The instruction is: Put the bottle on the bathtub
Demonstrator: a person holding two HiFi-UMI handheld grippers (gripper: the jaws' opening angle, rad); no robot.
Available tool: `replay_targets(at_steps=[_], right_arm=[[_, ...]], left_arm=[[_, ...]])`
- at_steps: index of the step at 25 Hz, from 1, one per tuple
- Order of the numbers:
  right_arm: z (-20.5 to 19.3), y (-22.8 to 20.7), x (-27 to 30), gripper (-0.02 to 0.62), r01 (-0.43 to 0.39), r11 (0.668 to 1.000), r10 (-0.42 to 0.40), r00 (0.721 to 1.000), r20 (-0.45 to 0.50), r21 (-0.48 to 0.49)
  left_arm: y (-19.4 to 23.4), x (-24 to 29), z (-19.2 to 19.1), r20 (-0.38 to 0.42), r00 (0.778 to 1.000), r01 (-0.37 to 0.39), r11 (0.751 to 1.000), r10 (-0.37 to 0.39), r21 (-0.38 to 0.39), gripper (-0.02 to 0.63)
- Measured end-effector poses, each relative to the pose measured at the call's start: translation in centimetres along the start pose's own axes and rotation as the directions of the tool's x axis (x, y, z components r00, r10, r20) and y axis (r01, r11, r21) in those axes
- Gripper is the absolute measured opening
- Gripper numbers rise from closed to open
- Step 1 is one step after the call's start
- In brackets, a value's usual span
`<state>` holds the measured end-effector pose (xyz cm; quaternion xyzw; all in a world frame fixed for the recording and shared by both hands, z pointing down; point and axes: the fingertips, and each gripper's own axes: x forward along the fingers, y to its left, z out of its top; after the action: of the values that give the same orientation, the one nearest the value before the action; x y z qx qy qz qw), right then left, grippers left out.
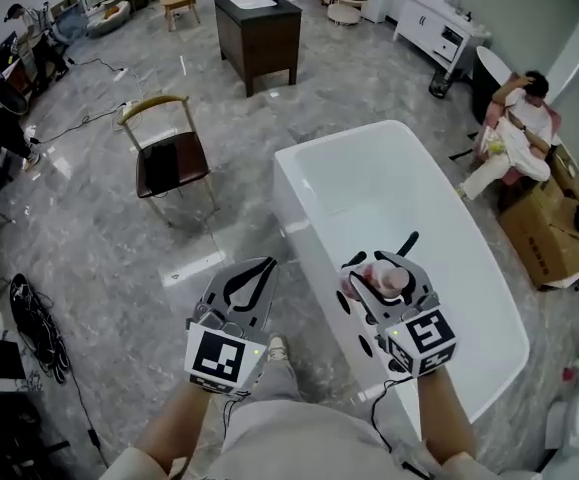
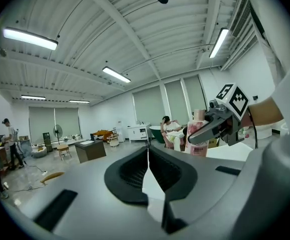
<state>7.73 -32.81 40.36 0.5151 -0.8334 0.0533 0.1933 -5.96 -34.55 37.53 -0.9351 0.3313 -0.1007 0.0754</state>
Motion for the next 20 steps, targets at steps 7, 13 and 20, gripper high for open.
replay_targets(at_steps=[7,13,20], right_arm=[[-2.5,-4.2,10.6,0.235,0.025,1.0,-0.025,0.998,-0.059,-0.009],[-6.4,-6.4,16.7,0.235,0.022,0.998,-0.03,0.993,-0.118,-0.062],[-10.5,-8.6,22.5,0.235,-0.003,1.0,-0.001,0.991,-0.136,-0.029]], left_arm=[[6.0,6.0,-4.2,-0.049,0.999,0.022,0.999,-0.023,-0.027,0.026],[8.1,10.6,-8.8,-0.093,0.995,0.024,0.995,-0.033,-0.097,0.026],[8.5,15.4,-14.3,-0.162,0.984,0.047,0.989,-0.07,-0.142,0.026]])
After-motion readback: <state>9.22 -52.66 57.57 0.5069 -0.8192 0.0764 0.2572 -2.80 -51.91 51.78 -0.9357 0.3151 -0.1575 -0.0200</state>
